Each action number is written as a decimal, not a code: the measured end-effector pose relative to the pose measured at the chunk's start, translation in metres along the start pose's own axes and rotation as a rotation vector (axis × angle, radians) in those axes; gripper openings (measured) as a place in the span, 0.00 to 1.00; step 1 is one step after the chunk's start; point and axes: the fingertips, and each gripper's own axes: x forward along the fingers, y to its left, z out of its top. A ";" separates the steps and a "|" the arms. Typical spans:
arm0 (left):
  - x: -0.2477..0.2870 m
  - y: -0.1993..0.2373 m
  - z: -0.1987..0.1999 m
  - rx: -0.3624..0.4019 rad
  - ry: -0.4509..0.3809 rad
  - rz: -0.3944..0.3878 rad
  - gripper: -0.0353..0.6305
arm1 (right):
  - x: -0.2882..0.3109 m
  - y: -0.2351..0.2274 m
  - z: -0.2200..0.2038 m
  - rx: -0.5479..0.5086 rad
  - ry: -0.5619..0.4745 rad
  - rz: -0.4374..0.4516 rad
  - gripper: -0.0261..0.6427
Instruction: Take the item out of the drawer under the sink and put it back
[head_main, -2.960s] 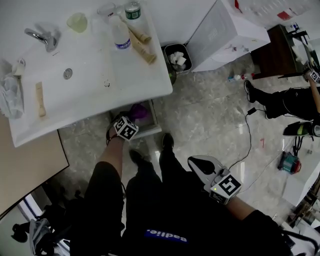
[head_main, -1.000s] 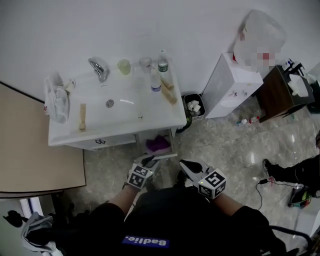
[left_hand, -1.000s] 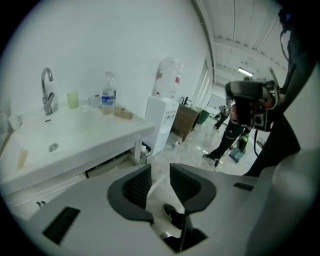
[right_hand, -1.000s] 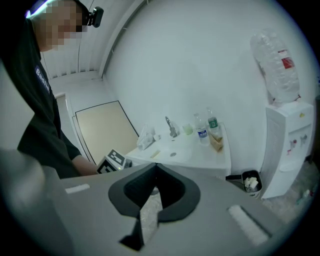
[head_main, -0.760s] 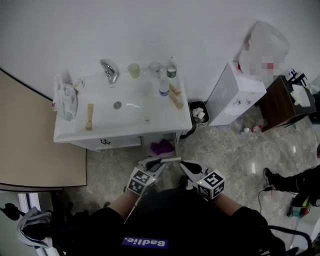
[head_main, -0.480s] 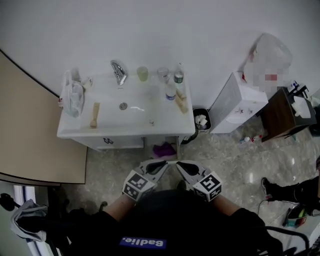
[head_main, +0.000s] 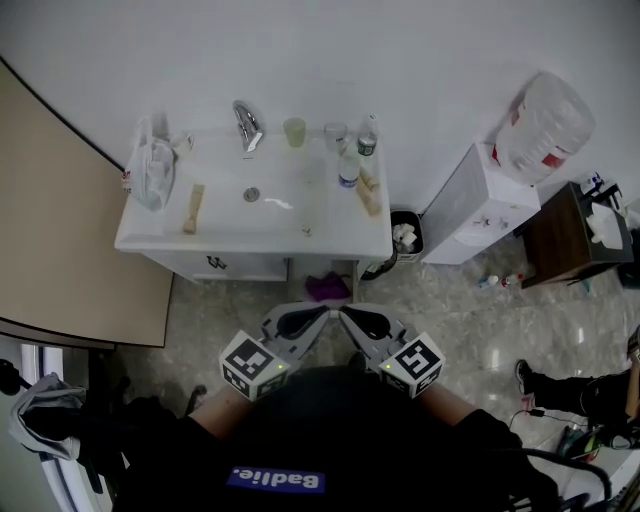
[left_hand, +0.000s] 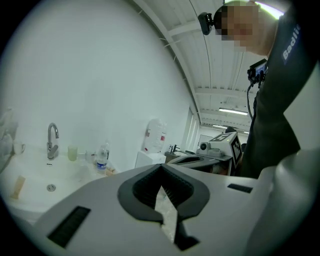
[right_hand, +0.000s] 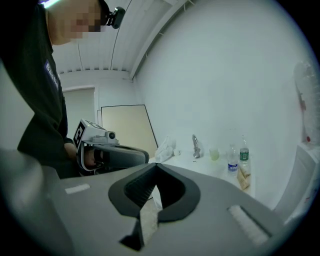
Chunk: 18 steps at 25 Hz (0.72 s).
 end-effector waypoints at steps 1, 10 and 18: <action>-0.001 -0.002 -0.002 -0.006 -0.001 -0.002 0.06 | 0.000 0.002 -0.001 0.000 -0.002 0.007 0.04; -0.003 -0.011 -0.007 -0.003 0.003 -0.010 0.06 | -0.004 0.009 -0.007 0.028 -0.014 0.029 0.04; -0.006 -0.024 -0.009 0.000 0.006 -0.031 0.06 | -0.007 0.015 -0.011 0.028 0.004 0.036 0.04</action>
